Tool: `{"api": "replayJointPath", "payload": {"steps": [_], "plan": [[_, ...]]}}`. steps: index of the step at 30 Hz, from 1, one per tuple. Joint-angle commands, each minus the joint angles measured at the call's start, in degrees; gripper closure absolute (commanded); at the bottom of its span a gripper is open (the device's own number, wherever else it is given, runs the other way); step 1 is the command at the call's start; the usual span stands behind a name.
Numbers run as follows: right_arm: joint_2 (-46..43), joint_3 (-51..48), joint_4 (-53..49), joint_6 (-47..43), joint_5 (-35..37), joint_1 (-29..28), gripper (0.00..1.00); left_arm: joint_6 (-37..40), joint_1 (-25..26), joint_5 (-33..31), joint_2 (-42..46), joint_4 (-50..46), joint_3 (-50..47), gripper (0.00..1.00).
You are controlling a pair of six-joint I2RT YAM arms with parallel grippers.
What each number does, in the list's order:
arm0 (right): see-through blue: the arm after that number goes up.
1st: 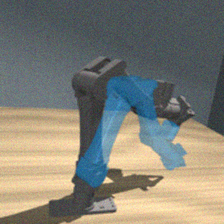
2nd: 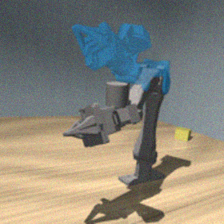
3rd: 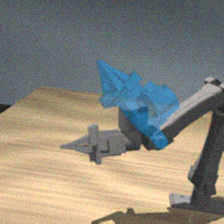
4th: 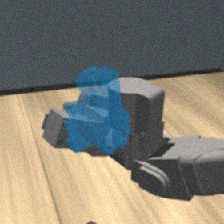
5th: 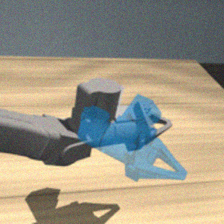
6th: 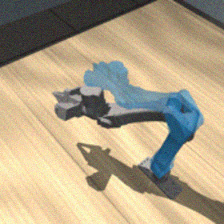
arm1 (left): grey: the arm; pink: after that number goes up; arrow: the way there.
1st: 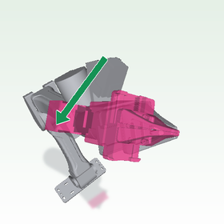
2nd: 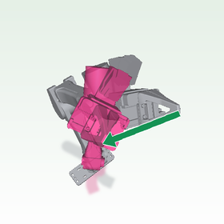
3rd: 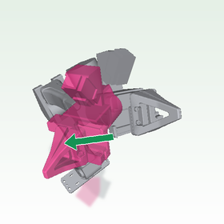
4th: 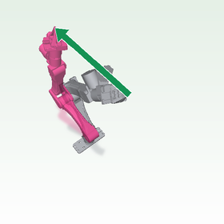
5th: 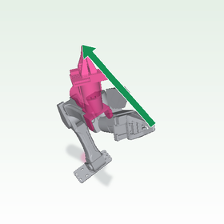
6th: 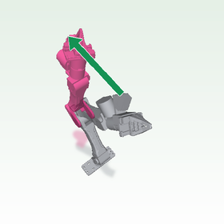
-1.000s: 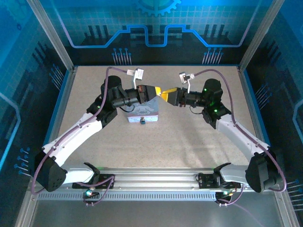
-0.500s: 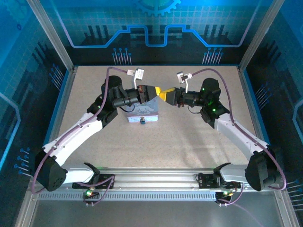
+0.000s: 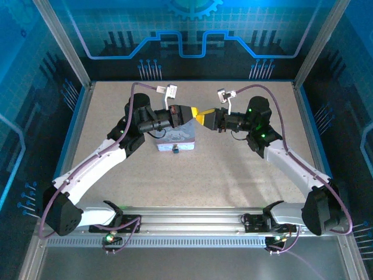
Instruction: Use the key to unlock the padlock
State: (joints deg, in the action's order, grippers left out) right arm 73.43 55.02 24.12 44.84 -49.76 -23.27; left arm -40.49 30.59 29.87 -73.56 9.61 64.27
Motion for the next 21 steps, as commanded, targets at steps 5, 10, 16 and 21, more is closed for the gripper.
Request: {"api": "replayJointPath", "payload": {"steps": [5, 10, 16, 21], "plan": [[0.41, 2.11, 0.95, -0.11, 0.72, -0.99, 0.82, 0.07, -0.09, 1.25, -0.36, 0.68, 1.16, 1.0], [0.4, 2.37, -0.34, -0.66, 0.82, -0.98, 0.93, 0.14, -0.09, 1.29, -0.27, 0.8, 1.11, 1.0], [-0.13, 1.62, -2.16, -1.42, 1.13, -0.95, 1.0, 0.58, -0.09, 0.63, 0.12, 0.42, 1.1, 1.0], [-1.16, 0.77, -4.25, -2.49, 1.86, -0.91, 1.0, 1.28, -0.2, 0.15, 0.25, -0.27, 1.79, 0.85]]}}
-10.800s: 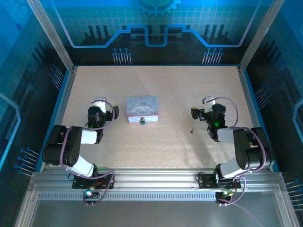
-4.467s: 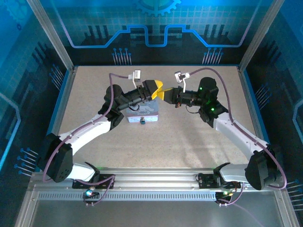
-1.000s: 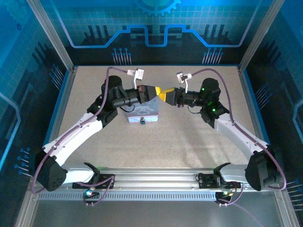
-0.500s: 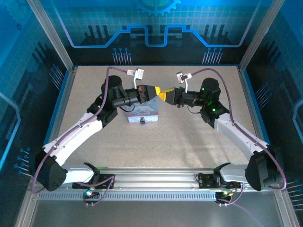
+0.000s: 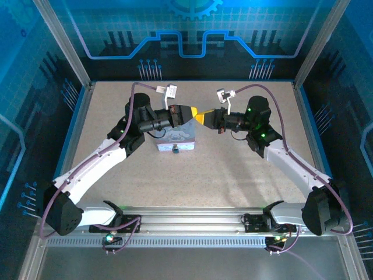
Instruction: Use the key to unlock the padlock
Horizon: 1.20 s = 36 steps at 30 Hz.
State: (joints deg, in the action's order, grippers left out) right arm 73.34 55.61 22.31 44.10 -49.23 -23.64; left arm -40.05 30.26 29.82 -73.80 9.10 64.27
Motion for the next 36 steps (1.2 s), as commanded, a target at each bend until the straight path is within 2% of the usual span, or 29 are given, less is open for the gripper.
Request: {"api": "replayJointPath", "payload": {"steps": [1, 7, 13, 20, 25, 29, 36], "plan": [[-1.32, -0.01, -2.97, -2.05, 1.55, -0.53, 1.0, 1.28, 0.17, 0.06, 0.58, -0.24, 2.08, 0.81], [-3.67, -1.64, -6.4, -4.05, 3.02, 0.76, 1.0, 3.9, -1.68, -2.99, 2.36, -4.59, 3.32, 0.52], [-6.63, -2.78, -13.9, -8.19, 5.67, 2.08, 1.0, 4.98, -7.01, -8.16, 5.08, -12.22, 1.05, 0.28], [-9.24, -3.24, -24.25, -13.39, 10.65, 3.26, 1.0, 7.26, -16.6, -10.88, 5.22, -21.34, -4.77, 0.12], [-9.51, -4.23, -28.21, -14.64, 12.61, 3.79, 1.0, 10.74, -21.46, -12.04, 2.4, -23.88, -6.86, 0.07], [-9.11, -4.9, -29.24, -14.82, 13.88, 3.86, 1.0, 12.59, -24.22, -9.84, -3.02, -24.21, -6.01, 0.06], [-8.01, -4.9, -29.77, -14.76, 14.6, 3.87, 1.0, 13.5, -25.05, -9.91, -13.18, -20.61, -5.3, 0.06]]}}
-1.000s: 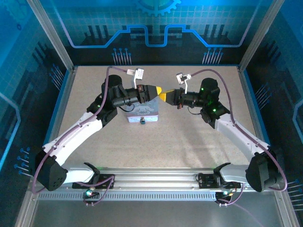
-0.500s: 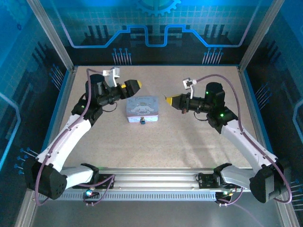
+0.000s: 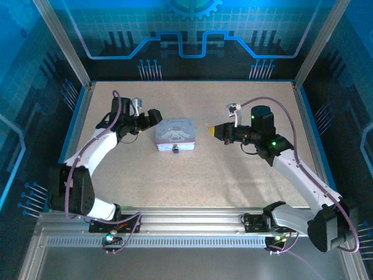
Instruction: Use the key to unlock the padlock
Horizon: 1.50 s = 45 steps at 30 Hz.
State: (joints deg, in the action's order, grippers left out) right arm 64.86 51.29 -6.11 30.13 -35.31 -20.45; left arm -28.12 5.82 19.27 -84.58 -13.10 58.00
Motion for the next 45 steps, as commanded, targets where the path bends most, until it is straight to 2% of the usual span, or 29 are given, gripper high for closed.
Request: {"api": "replayJointPath", "payload": {"steps": [1, 9, 12, 21, 36, 39, 45], "plan": [[0.62, -0.57, -1.6, -0.99, 0.69, 0.67, 1.0, 1.07, -0.72, 1.53, -3.86, 2.86, 1.1, 0.06], [0.71, -0.57, -2.4, -1.44, 0.74, 0.67, 1.0, -0.97, -0.66, 8.05, -15.13, 7.71, 5.82, 0.07], [0.59, -0.57, -2.45, -1.39, 0.69, 0.68, 1.0, -1.21, -0.64, 10.28, -18.51, 8.1, 8.17, 0.11], [0.52, -0.57, -2.68, -1.65, 0.94, 0.78, 1.0, -0.45, 2.36, 13.95, -24.39, 6.43, 14.61, 0.15], [0.61, -0.55, -3.68, -2.05, 1.14, 0.93, 1.0, -0.16, 9.13, 13.78, -31.44, 3.98, 25.11, 0.16], [0.96, -0.57, -3.84, -2.13, 1.12, 0.94, 1.0, 1.52, 9.03, 12.07, -30.13, 2.9, 25.92, 0.15], [1.47, -0.59, -3.83, -1.94, 1.29, 0.94, 1.0, 5.51, 8.16, 5.24, -22.1, 2.28, 22.53, 0.11]]}}
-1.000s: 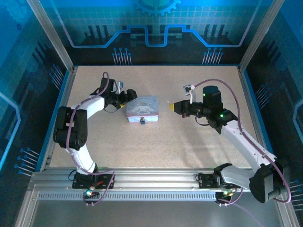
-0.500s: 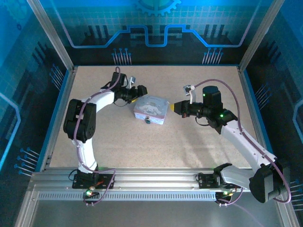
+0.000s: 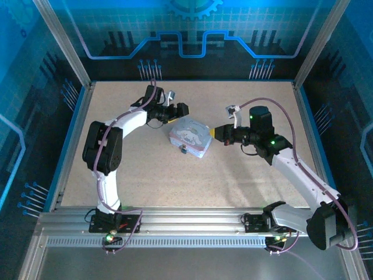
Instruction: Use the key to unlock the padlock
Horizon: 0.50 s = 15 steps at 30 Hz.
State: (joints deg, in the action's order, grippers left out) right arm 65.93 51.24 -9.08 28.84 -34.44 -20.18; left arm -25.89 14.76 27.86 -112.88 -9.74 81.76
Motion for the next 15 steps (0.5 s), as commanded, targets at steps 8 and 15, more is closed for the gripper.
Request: {"api": "replayJointPath", "payload": {"steps": [8, 15], "plan": [[2.89, -2.98, 1.8, 0.64, -0.43, 0.37, 1.0, 8.16, -2.2, -6.53, 21.12, -0.25, -12.25, 0.11], [8.25, -3.62, 7.33, 3.25, -0.81, -1.11, 1.0, 10.48, -2.03, -4.55, 34.06, 0.68, -25.64, 0.13]]}}
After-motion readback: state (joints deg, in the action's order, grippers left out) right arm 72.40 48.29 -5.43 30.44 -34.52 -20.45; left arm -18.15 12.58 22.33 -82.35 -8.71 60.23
